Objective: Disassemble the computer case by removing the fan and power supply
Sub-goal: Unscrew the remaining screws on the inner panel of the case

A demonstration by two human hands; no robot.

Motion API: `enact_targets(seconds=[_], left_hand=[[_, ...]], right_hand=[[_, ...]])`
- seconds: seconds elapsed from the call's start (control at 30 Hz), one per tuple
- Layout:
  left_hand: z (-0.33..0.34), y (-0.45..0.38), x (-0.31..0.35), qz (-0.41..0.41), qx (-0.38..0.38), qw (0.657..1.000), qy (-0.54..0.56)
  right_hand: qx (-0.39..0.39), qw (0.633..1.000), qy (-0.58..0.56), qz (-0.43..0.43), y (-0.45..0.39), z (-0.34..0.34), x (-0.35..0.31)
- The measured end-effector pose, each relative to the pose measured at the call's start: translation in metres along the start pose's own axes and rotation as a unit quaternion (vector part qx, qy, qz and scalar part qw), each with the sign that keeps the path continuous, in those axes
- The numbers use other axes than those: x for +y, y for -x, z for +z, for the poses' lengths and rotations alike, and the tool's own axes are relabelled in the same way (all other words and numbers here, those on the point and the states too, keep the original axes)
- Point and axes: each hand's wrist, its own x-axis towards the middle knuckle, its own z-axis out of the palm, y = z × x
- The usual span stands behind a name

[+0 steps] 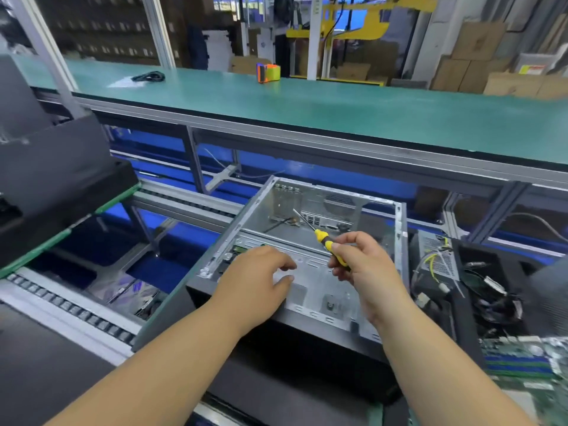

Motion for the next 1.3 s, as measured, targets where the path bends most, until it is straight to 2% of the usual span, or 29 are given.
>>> enact_targets(seconds=[0.3,0.4,0.57,0.73,0.9,1.1,1.3], left_hand=[[-0.042,-0.02,-0.103,-0.097,0.05,0.994,0.021],[-0.044,-0.031,-0.127,-0.107,0.024,0.993,0.054],[-0.034,-0.031,-0.154,-0.083,-0.071,0.983,0.146],[-0.02,-0.019,-0.162,-0.066,-0.055,0.975,0.203],[-0.022,-0.021,-0.158,-0.083,-0.044,0.975,0.204],[-0.026,-0.027,-0.153,-0.103,-0.042,0.976,0.186],[-0.02,-0.055,-0.134,-0.114,-0.004,0.988,0.107]], right_hand=[[0.048,0.998,0.037,0.0,-0.02,0.084,0.006],[0.085,0.995,0.043,-0.009,-0.029,0.101,0.006],[0.149,0.986,0.068,-0.036,-0.034,0.117,0.006],[0.173,0.976,0.118,-0.059,-0.033,0.124,0.012],[0.157,0.973,0.15,-0.082,-0.04,0.128,0.013],[0.099,0.975,0.16,-0.119,-0.051,0.124,-0.001],[0.057,0.951,0.234,-0.194,-0.068,0.13,-0.015]])
